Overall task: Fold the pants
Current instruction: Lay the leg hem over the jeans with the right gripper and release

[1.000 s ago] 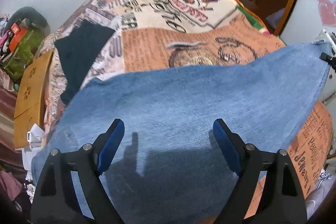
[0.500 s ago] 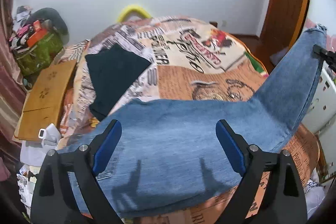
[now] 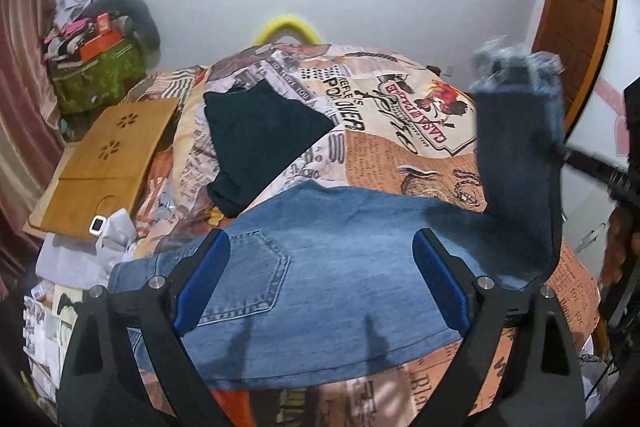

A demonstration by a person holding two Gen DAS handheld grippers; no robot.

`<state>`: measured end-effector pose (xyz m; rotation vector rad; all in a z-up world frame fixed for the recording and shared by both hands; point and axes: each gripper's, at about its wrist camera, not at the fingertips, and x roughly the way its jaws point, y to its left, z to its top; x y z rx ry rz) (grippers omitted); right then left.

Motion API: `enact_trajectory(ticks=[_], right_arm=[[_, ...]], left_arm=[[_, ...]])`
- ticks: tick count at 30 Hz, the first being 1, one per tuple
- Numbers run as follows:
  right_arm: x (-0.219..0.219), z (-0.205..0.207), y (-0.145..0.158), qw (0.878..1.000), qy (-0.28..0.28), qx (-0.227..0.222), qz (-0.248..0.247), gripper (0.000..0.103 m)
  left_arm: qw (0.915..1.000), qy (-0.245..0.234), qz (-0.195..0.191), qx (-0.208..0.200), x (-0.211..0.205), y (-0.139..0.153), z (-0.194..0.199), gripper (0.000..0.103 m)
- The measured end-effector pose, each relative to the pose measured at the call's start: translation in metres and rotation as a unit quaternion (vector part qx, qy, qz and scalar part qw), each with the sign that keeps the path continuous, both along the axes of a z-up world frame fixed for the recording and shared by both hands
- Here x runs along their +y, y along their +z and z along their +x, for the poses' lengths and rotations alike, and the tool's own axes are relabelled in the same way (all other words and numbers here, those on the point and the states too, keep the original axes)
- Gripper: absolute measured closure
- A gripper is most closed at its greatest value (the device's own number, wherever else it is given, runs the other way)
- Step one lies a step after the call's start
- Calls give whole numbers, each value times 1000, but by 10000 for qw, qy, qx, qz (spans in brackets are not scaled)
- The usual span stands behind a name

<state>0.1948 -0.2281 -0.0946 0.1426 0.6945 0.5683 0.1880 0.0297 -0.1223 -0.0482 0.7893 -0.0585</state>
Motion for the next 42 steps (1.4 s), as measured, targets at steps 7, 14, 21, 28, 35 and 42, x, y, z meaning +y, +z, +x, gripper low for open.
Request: enact_trajectory(ticks=[7,14,21,28,35,42], right_arm=[[55,-3,-49,9928,870,619,-543,97],[84,-13,-90,9743,1465,1356,-1047,88],[75,-25,-71,9736,1671,1377,-722,69],[25,-13,-34,9908,989,857,-339,62],[-19,14,-34,9958,276,766,-429,53],[-30,40,-77,9899,178,1238,-663,53]], left_arm=[[9999,111,22,120,8,-8,-3,10],[9996,121,60,236,6,-13,1,10],[9997,19,143,220,-5,-8,6,10],[9993,-252,169,239,-31,-1,29,7],[9970,-584,105,502,-66,-9,69,6],[9901,-729,248,1172,-95,-55,106,6]])
